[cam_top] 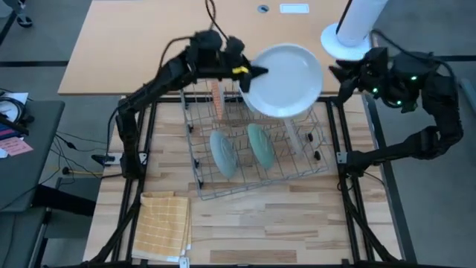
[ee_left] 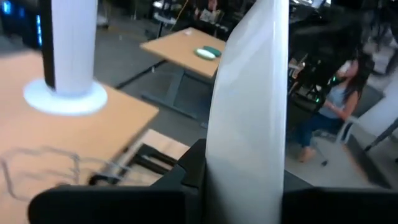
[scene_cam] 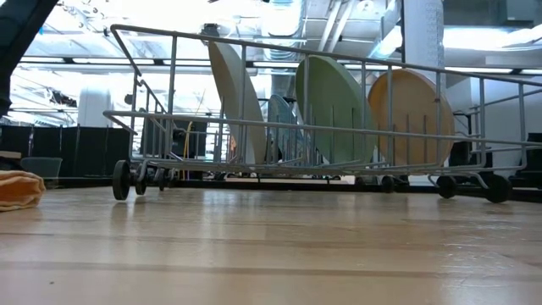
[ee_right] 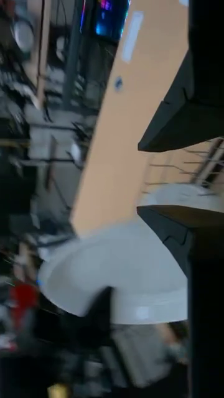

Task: Sort dishes
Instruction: Put the white plate in the dish rack

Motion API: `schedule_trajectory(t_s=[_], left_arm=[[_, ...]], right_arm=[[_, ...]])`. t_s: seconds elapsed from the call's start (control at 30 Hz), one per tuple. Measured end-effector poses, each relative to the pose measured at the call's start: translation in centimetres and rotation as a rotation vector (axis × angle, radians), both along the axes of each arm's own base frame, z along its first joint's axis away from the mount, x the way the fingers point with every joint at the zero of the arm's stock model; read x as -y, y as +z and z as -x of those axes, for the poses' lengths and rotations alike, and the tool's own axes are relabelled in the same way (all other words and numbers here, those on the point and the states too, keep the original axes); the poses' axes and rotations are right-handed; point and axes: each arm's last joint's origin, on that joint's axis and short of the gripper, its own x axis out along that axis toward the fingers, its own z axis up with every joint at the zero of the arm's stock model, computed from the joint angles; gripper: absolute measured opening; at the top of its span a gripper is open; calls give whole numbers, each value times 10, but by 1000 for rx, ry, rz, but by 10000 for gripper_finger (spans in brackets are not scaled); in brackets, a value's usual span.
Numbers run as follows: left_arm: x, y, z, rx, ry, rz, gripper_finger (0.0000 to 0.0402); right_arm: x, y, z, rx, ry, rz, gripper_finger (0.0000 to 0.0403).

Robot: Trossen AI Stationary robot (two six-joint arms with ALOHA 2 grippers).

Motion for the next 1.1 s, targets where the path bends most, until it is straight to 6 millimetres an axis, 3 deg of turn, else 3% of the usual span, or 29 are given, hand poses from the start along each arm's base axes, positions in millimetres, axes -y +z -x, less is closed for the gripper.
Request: schedule_trajectory(t_s=[0.23, 0.5, 0.8, 0.93, 1.1], left_arm=[[-21, 4, 10, -38, -61, -398, 45], [-36, 6, 18, -107, -79, -888, 45], [-68, 13, 36, -25, -62, -975, 45], [-87, 16, 37, 87, -43, -983, 45], [-112, 1, 26, 135, -29, -923, 45]], right_arm=[[1, 12, 1, 206, -61, -24, 153], [0, 11, -14, 146, 62, -3, 162], [-2, 14, -51, 15, 174, 207, 196], [1, 11, -62, -45, 138, 244, 200], [8, 6, -73, -129, 115, 280, 201]])
